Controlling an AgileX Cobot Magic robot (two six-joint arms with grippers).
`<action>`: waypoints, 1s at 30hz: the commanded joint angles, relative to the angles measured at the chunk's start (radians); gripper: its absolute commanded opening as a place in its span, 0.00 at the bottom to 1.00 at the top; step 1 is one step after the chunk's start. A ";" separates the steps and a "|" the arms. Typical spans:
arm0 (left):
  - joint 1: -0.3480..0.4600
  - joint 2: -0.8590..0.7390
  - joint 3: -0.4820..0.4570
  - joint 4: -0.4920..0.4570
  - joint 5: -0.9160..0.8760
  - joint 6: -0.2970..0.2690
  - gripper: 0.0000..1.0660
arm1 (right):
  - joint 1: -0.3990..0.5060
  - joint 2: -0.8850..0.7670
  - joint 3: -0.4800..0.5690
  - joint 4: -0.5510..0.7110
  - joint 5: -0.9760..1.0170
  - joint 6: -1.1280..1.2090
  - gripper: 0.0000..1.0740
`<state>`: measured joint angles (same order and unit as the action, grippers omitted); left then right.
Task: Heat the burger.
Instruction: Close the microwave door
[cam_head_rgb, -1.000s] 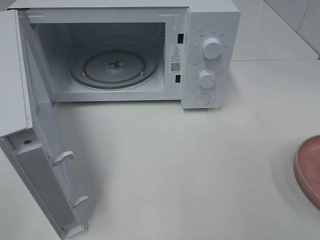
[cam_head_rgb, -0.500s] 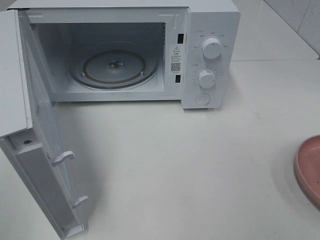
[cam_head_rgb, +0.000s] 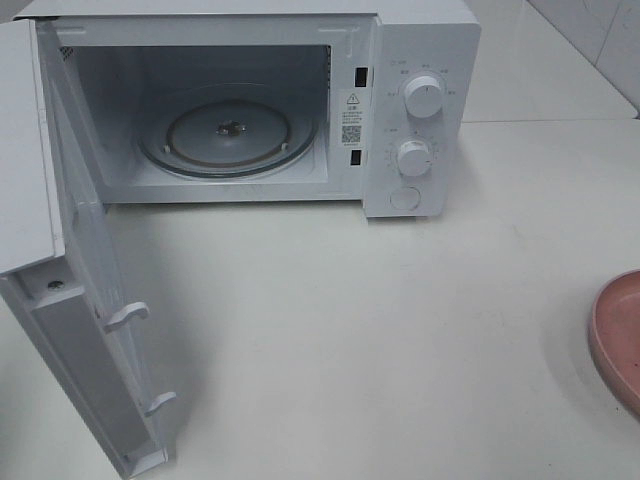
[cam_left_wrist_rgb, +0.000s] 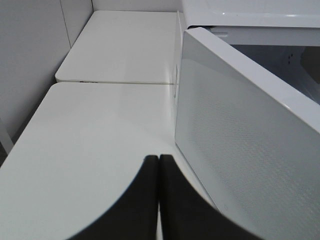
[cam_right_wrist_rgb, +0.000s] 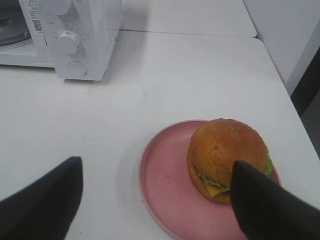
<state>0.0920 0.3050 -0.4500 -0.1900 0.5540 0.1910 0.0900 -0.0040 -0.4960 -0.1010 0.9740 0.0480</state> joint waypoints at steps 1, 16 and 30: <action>0.002 0.008 0.031 -0.017 -0.082 -0.010 0.00 | -0.006 -0.025 0.002 0.004 -0.014 -0.010 0.71; 0.002 0.221 0.229 -0.098 -0.661 -0.011 0.00 | -0.006 -0.025 0.002 0.004 -0.014 -0.010 0.71; 0.002 0.531 0.321 0.108 -1.012 -0.215 0.00 | -0.006 -0.025 0.002 0.004 -0.014 -0.010 0.71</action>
<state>0.0930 0.8150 -0.1310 -0.1450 -0.4210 0.0300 0.0900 -0.0040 -0.4960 -0.1010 0.9740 0.0480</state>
